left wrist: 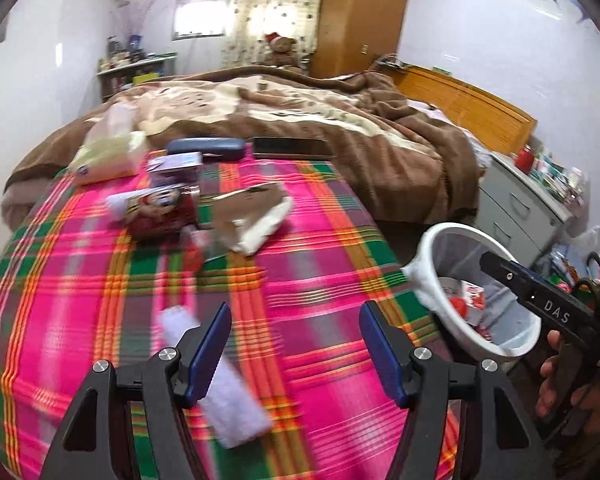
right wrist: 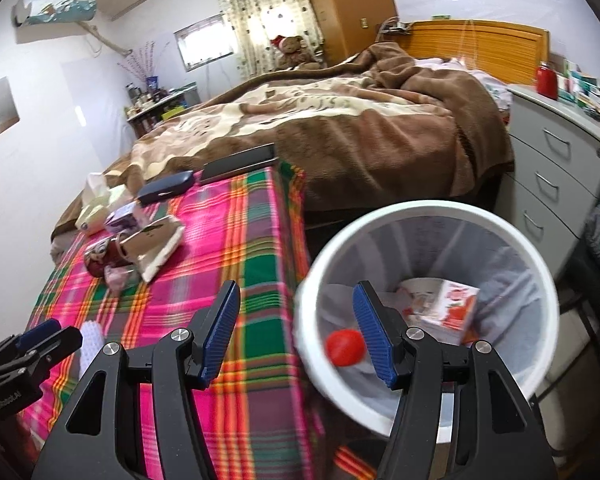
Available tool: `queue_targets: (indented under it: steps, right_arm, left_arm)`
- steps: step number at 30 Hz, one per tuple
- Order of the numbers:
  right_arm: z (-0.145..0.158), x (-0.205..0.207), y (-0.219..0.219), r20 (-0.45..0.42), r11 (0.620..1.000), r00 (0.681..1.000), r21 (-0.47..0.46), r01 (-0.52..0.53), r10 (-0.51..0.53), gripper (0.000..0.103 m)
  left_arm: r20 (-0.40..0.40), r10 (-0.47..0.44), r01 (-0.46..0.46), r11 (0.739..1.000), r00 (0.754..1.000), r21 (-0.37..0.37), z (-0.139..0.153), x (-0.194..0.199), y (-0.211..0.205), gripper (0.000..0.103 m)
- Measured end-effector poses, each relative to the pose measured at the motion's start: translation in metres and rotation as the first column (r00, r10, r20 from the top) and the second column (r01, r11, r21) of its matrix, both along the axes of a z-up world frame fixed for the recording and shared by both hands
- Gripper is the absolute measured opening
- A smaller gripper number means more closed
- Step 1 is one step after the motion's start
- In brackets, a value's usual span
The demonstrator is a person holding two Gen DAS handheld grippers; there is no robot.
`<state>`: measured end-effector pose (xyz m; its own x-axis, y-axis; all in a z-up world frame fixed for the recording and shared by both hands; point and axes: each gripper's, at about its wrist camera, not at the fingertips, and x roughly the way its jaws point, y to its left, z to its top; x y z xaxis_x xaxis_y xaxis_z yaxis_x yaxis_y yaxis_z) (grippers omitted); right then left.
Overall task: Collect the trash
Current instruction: 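Move the left tool to the white foam net while the right tool moves to the crumpled paper bag, then grasp the white foam net sleeve with the left tool while the right tool grasps the crumpled white paper bag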
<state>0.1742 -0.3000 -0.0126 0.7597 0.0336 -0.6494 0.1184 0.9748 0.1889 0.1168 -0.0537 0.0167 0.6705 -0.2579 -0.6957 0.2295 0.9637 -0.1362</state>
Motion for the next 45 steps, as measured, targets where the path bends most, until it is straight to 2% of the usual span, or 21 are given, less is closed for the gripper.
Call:
queue_targets:
  steps: [6,12,18,22,25,26,30,32,39,42,45]
  right_arm:
    - [-0.002,0.012,0.024,-0.004,0.998,0.998,0.001,-0.061,0.061,0.064]
    - [-0.008,0.027,0.047,-0.026,0.993,0.993,0.004,-0.114,0.115,0.065]
    - [-0.014,0.041,0.061,-0.045,0.990,0.989,0.009,-0.140,0.141,0.065]
    - [-0.018,0.051,0.066,-0.067,0.989,0.987,0.028,-0.147,0.149,0.065]
    - [-0.021,0.060,0.072,-0.080,0.987,0.984,0.043,-0.157,0.160,0.065]
    - [-0.022,0.063,0.075,-0.084,0.986,0.983,0.044,-0.163,0.166,0.065]
    - [-0.026,0.076,0.084,-0.106,0.981,0.976,0.059,-0.183,0.188,0.065]
    - [-0.029,0.082,0.088,-0.119,0.980,0.973,0.073,-0.188,0.195,0.065]
    - [-0.038,0.102,0.099,-0.156,0.976,0.967,0.117,-0.182,0.199,0.065]
    - [-0.041,0.112,0.105,-0.174,0.982,0.969,0.097,-0.161,0.176,0.065]
    - [-0.045,0.121,0.105,-0.185,0.979,0.967,0.140,-0.151,0.175,0.065]
  left_arm:
    - [-0.020,0.073,-0.073,0.997,0.997,0.013,-0.011,-0.005,0.033,0.066]
    - [-0.081,0.136,-0.135,0.991,0.987,0.018,-0.034,-0.005,0.057,0.069]
    - [-0.148,0.139,-0.142,0.990,0.979,-0.012,-0.056,-0.001,0.061,0.069]
    - [-0.150,0.144,-0.151,0.988,0.978,-0.034,-0.062,0.003,0.061,0.069]
    - [-0.143,0.137,-0.142,0.990,0.980,-0.022,-0.064,0.007,0.060,0.070]
    - [-0.141,0.129,-0.134,0.991,0.982,-0.026,-0.065,0.008,0.061,0.070]
    - [-0.124,0.115,-0.120,0.992,0.985,-0.028,-0.063,0.008,0.068,0.055]
    - [-0.122,0.112,-0.116,0.993,0.986,-0.027,-0.061,0.011,0.075,0.052]
    - [-0.132,0.143,-0.149,0.988,0.981,-0.038,-0.060,0.017,0.103,0.052]
    - [-0.160,0.162,-0.176,0.981,0.974,-0.082,-0.063,0.023,0.119,0.052]
    - [-0.189,0.157,-0.182,0.975,0.969,-0.124,-0.066,0.029,0.128,0.053]
